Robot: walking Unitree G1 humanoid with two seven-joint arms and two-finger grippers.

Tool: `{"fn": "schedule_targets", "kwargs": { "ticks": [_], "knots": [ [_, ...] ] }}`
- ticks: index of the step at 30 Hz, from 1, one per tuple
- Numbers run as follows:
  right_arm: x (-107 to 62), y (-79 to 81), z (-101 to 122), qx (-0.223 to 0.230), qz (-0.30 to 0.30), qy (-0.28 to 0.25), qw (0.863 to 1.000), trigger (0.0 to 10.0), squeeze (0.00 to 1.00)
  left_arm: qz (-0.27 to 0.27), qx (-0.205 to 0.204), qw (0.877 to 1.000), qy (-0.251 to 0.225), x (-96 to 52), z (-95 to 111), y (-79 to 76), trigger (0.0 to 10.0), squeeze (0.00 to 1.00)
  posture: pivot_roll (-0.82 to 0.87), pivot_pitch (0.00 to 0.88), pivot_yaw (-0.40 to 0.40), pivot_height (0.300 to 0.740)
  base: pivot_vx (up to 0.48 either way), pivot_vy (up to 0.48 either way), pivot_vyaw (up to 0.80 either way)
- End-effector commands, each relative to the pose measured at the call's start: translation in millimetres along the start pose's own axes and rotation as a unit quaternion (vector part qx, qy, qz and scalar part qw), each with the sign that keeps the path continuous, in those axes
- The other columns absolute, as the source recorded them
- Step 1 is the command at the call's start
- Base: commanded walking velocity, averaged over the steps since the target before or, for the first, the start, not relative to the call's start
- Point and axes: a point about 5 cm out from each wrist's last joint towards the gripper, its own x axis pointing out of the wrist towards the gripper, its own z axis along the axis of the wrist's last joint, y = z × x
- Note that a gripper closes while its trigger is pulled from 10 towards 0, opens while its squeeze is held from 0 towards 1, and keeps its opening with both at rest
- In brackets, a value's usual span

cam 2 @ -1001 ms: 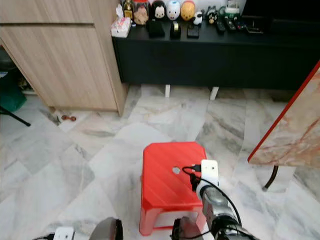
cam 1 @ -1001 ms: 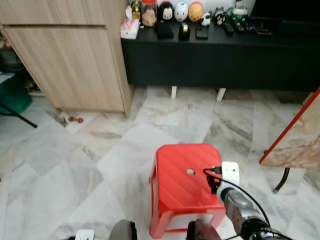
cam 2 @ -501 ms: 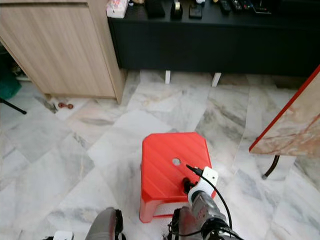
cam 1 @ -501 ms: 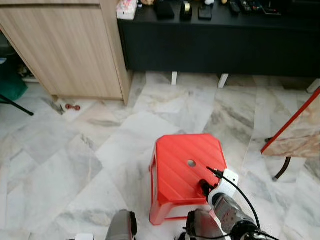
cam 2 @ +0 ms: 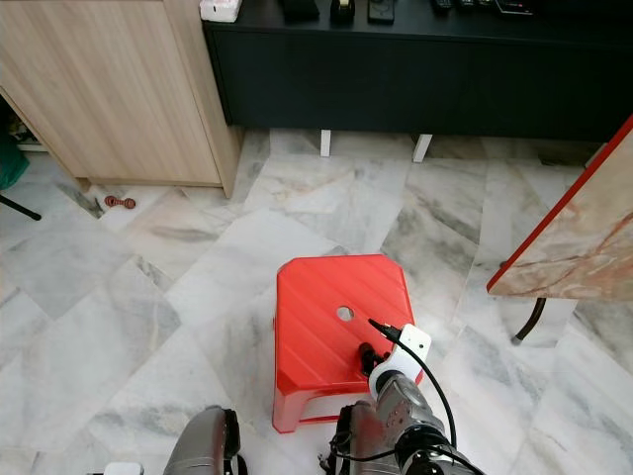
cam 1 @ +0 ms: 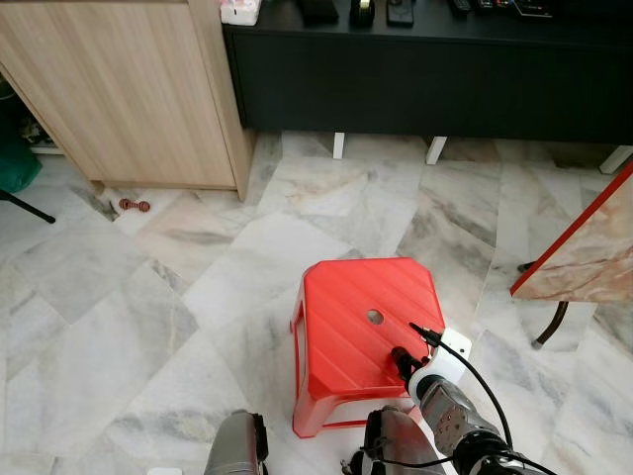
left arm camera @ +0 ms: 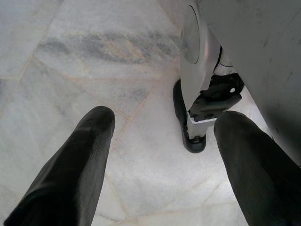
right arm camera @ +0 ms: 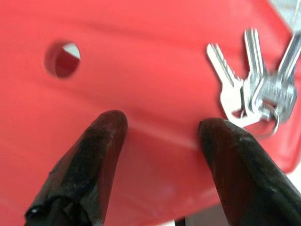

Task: Hang keys on a hook

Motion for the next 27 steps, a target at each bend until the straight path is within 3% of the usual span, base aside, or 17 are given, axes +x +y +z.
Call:
{"fn": "schedule_targets", "kwargs": {
  "ticks": [1,16,27],
  "knots": [
    [-0.8,-3.6,1.2,0.001,-0.002,-0.009,1.0,10.0,0.0,-0.031,0.009,0.999,0.039,-6.1,-18.4,-12.9,10.0,0.0,0.09,0.245,-0.064,0.634,0.0,0.0,0.0],
    [-11.0,-26.3,-2.5,0.017,0.003,-0.056,0.998,10.0,0.0,-0.033,0.016,0.998,0.042,-4.2,-16.6,-14.7,10.0,0.0,0.1,0.193,-0.061,0.634,0.0,0.0,0.0],
    [-9.0,-13.2,10.1,0.031,0.028,-0.082,0.996,10.0,0.0,-0.03,0.019,0.999,0.041,-3.4,-15.2,-13.9,10.0,0.0,0.1,0.19,-0.061,0.634,0.0,0.0,0.0]
  ]
}}
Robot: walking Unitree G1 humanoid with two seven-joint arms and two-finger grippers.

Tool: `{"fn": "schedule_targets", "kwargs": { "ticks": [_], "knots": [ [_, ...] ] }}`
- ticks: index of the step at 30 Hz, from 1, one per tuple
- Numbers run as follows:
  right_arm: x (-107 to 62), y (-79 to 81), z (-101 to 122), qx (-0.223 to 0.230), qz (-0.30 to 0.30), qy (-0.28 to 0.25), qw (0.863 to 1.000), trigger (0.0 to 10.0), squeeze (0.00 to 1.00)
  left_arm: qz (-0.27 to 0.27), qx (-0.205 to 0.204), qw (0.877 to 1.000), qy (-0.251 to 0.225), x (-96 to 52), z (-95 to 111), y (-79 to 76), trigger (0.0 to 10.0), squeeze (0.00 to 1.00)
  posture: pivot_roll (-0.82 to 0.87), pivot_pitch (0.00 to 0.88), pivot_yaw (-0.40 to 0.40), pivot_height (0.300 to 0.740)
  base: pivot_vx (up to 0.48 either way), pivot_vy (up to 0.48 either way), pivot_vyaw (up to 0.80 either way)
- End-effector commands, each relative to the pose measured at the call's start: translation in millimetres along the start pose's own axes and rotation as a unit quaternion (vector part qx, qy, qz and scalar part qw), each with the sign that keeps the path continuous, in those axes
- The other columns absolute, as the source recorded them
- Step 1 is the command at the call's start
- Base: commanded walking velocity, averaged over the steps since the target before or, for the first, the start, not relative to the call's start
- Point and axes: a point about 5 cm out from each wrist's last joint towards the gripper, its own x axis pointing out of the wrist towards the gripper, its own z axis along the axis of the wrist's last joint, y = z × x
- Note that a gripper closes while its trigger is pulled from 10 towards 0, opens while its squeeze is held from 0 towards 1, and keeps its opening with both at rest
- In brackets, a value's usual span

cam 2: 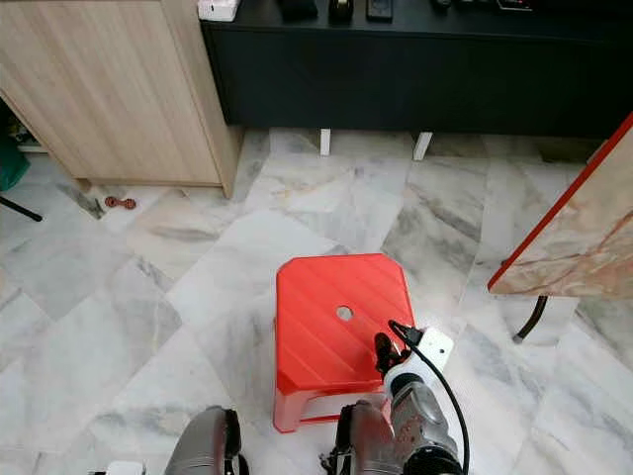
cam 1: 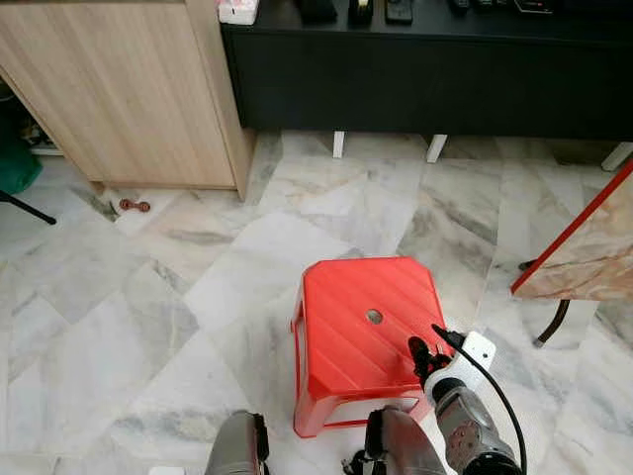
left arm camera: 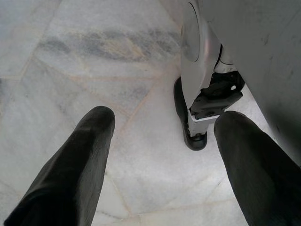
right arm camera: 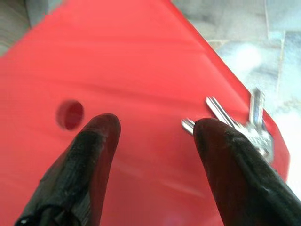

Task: Hang keys on a hook

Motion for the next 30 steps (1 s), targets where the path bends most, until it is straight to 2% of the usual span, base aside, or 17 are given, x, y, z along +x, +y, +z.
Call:
{"fn": "schedule_targets", "kwargs": {
  "ticks": [1,3,7,8,10,12,18,23,30],
  "knots": [
    [-1.1,-2.4,0.6,0.011,-0.005,-0.007,1.0,10.0,0.0,-0.027,0.014,0.999,0.034,-4.6,-16.1,-13.3,10.0,0.0,0.1,0.19,-0.061,0.634,0.0,0.0,0.0],
    [-3.2,-4.6,5.7,0.032,-0.005,-0.03,0.999,10.0,0.0,-0.025,0.015,0.999,0.034,-4.7,-16.0,-12.7,10.0,0.0,0.1,0.188,-0.062,0.634,0.0,0.0,0.0],
    [-6.9,-9.7,6.4,0.044,-0.005,-0.045,0.998,10.0,0.0,-0.025,0.015,0.999,0.034,-4.6,-15.9,-12.7,10.0,0.0,0.1,0.189,-0.062,0.634,0.0,0.0,0.0],
    [-11.5,-18.5,6.7,0.056,-0.013,-0.059,0.997,10.0,0.0,-0.024,0.015,0.999,0.034,-4.3,-15.7,-12.8,10.0,0.0,0.1,0.188,-0.063,0.634,0.0,0.0,0.0],
    [-14.8,-25.3,6.9,0.063,-0.021,-0.067,0.996,10.0,0.0,-0.024,0.015,0.999,0.034,-4.1,-15.4,-12.9,10.0,0.0,0.1,0.188,-0.064,0.634,0.0,0.0,0.0],
    [-19.3,-33.9,6.5,0.068,-0.03,-0.073,0.995,10.0,0.0,-0.023,0.016,0.999,0.034,-3.7,-14.8,-12.9,10.0,0.0,0.09,0.184,-0.065,0.634,0.0,0.0,0.0],
    [-24.8,-44.5,0.8,0.073,-0.044,-0.067,0.994,10.0,0.0,-0.022,0.015,0.999,0.034,-2.5,-13.3,-12.9,10.0,0.0,0.1,0.178,-0.065,0.634,0.0,0.0,0.0],
    [-23.4,-46.9,0.2,0.091,-0.055,-0.064,0.992,10.0,0.0,-0.022,0.014,0.999,0.034,-2.2,-12.7,-12.6,10.0,0.0,0.1,0.176,-0.065,0.634,0.0,0.0,0.0],
    [-20.2,-44.6,-4.8,0.089,-0.053,-0.039,0.994,10.0,0.0,-0.021,0.015,0.999,0.035,-2.2,-13.0,-12.2,10.0,0.0,0.1,0.174,-0.063,0.634,0.0,0.0,0.0]
  ]
}}
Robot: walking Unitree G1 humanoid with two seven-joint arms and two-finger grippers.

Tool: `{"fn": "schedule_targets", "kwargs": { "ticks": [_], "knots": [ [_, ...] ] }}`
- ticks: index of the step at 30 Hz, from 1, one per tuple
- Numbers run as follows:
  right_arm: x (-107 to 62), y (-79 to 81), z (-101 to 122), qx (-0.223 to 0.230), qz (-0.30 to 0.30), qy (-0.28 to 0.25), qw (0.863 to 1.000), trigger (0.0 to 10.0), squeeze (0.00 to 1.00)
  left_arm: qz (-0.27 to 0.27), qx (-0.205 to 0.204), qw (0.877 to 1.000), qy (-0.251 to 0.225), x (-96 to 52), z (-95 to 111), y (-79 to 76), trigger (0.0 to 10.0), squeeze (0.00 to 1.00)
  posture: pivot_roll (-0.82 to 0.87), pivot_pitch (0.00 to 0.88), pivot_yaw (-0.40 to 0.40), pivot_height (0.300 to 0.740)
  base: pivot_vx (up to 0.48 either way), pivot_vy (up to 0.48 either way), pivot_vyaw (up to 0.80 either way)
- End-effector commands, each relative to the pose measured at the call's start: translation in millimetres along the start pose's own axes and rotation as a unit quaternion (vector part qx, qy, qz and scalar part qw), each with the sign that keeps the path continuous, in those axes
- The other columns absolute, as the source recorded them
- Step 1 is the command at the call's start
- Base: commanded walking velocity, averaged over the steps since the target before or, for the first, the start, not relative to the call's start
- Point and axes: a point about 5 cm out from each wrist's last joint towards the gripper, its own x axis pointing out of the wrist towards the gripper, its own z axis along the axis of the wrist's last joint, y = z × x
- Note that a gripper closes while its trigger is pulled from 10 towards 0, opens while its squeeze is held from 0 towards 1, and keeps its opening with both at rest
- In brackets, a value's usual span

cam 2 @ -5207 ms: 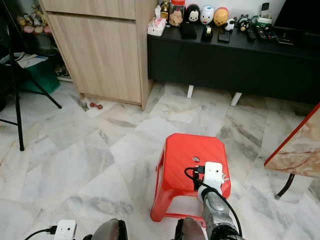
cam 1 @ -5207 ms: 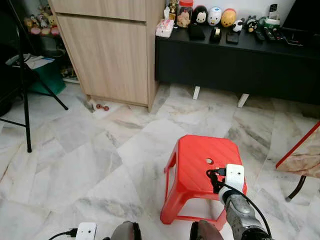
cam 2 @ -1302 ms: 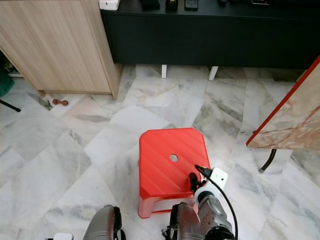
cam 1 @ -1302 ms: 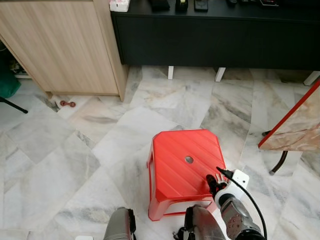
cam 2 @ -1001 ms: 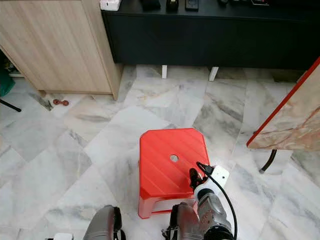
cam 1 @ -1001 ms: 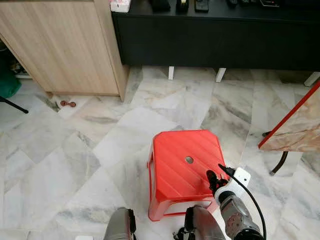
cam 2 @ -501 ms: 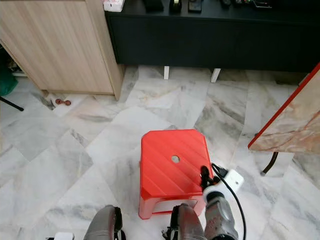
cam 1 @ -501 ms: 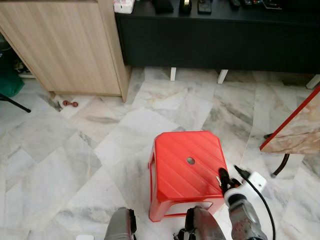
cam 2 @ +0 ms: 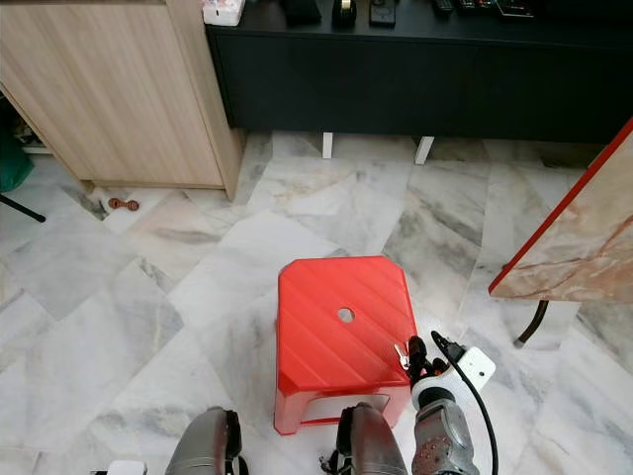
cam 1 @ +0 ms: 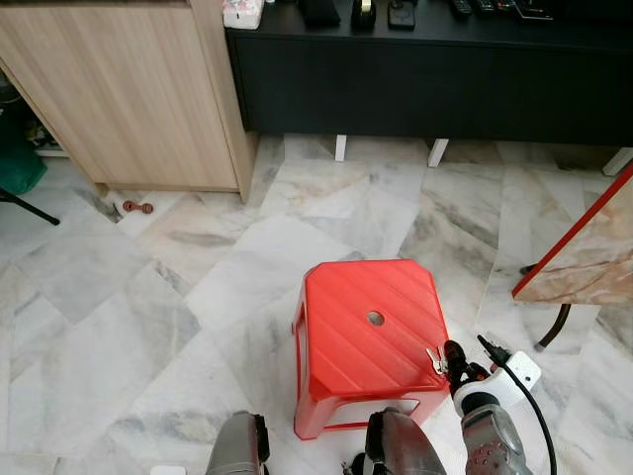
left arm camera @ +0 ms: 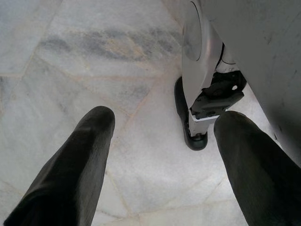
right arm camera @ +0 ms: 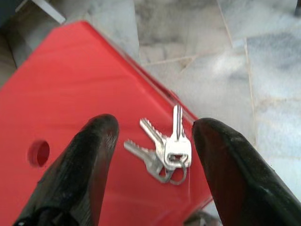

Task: Hang keys on a hook

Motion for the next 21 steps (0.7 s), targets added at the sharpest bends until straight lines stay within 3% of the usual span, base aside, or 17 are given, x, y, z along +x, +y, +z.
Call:
{"fn": "schedule_targets", "kwargs": {
  "ticks": [1,21],
  "knots": [
    [-2.6,-8.4,-6.5,0.004,-0.016,0.018,1.0,10.0,0.0,-0.024,0.013,0.999,0.033,-4.1,-14.9,-11.5,10.0,0.0,0.1,0.175,-0.062,0.634,0.0,0.0,0.0],
    [-0.5,-15.6,-4.9,0.011,-0.041,0.021,0.999,10.0,0.0,-0.022,0.01,0.999,0.032,-3.8,-14.6,-11.7,10.0,0.0,0.1,0.181,-0.066,0.634,0.0,0.0,0.0]
  ]
}}
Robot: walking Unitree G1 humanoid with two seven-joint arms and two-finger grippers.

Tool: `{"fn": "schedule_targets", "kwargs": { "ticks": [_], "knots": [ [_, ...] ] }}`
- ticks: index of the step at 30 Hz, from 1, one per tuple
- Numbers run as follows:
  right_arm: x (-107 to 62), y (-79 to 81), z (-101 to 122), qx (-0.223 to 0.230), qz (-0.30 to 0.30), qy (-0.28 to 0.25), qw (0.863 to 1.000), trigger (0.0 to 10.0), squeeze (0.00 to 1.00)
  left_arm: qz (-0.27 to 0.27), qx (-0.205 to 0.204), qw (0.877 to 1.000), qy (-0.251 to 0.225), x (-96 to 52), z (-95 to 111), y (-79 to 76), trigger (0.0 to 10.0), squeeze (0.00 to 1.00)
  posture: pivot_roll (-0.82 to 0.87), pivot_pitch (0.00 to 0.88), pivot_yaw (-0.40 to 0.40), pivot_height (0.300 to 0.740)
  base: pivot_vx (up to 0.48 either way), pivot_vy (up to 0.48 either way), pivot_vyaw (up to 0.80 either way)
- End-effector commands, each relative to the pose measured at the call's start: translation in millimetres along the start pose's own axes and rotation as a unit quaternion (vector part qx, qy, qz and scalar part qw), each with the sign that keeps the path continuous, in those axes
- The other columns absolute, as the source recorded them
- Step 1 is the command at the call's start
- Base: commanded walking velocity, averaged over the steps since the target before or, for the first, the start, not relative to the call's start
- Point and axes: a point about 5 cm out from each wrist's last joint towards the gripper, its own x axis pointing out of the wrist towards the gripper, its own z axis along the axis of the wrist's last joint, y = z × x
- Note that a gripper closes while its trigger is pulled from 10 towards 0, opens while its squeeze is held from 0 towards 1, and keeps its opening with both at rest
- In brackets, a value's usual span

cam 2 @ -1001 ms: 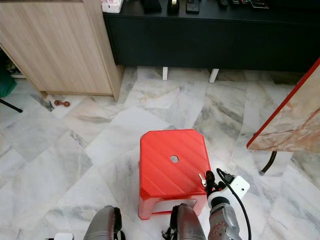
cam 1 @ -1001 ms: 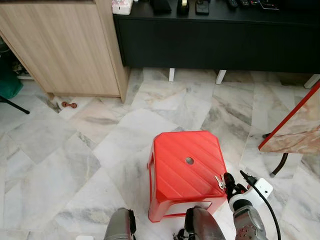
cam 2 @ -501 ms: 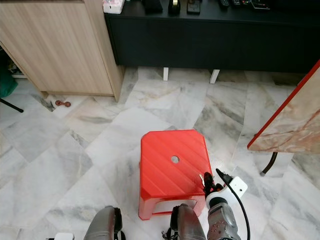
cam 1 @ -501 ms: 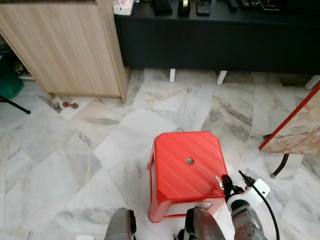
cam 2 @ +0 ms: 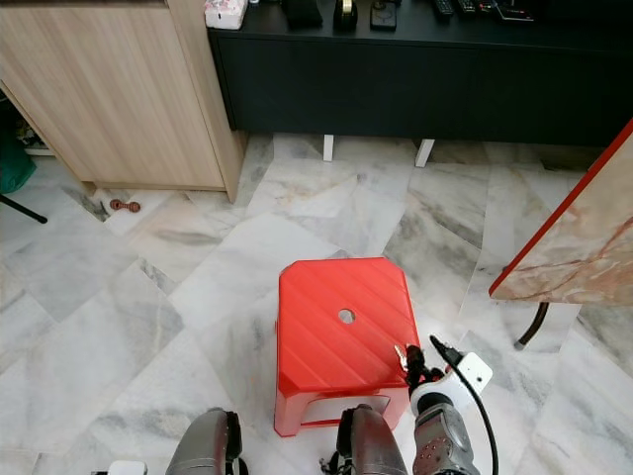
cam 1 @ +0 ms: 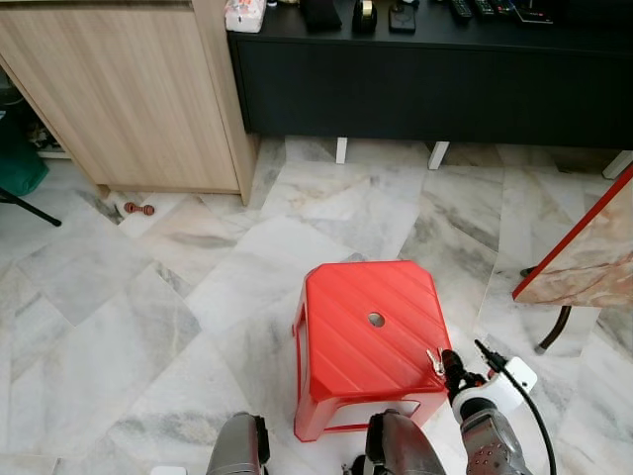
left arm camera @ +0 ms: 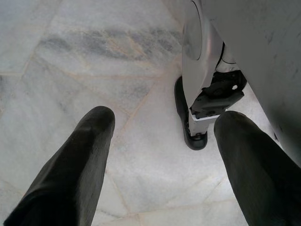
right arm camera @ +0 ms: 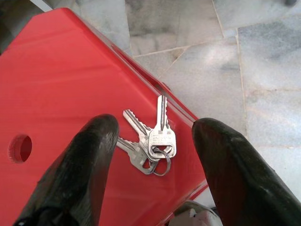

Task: Hang keys on a hook

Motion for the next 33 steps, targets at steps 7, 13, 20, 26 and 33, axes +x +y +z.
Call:
{"fn": "schedule_targets", "kwargs": {
  "ticks": [7,13,20,26,33],
  "knots": [
    [-0.5,-6.7,-5.1,0.004,-0.021,0.014,1.0,10.0,0.0,-0.022,0.011,0.999,0.03,-4.1,-14.7,-11.8,10.0,0.0,0.1,0.186,-0.068,0.634,0.0,0.0,0.0],
    [-0.8,-10.2,-6.3,0.002,-0.031,0.019,0.999,10.0,0.0,-0.022,0.01,0.999,0.03,-4.2,-14.8,-11.4,10.0,0.0,0.1,0.187,-0.068,0.634,0.0,0.0,0.0],
    [-1.6,-14.7,-5.5,0.003,-0.035,0.018,0.999,10.0,0.0,-0.023,0.012,0.999,0.03,-4.3,-15.0,-11.5,10.0,0.0,0.1,0.188,-0.067,0.634,0.0,0.0,0.0],
    [-1.6,-16.2,-5.7,0.002,-0.037,0.02,0.999,10.0,0.0,-0.027,0.012,0.999,0.03,-4.2,-14.9,-12.5,10.0,0.0,0.11,0.19,-0.067,0.634,0.0,0.0,0.0],
    [-1.9,-16.9,-9.1,-0.001,-0.035,0.031,0.999,10.0,0.0,-0.028,0.013,0.999,0.03,-4.2,-15.1,-13.0,10.0,0.0,0.1,0.19,-0.067,0.634,0.0,0.0,0.0]
  ]
}}
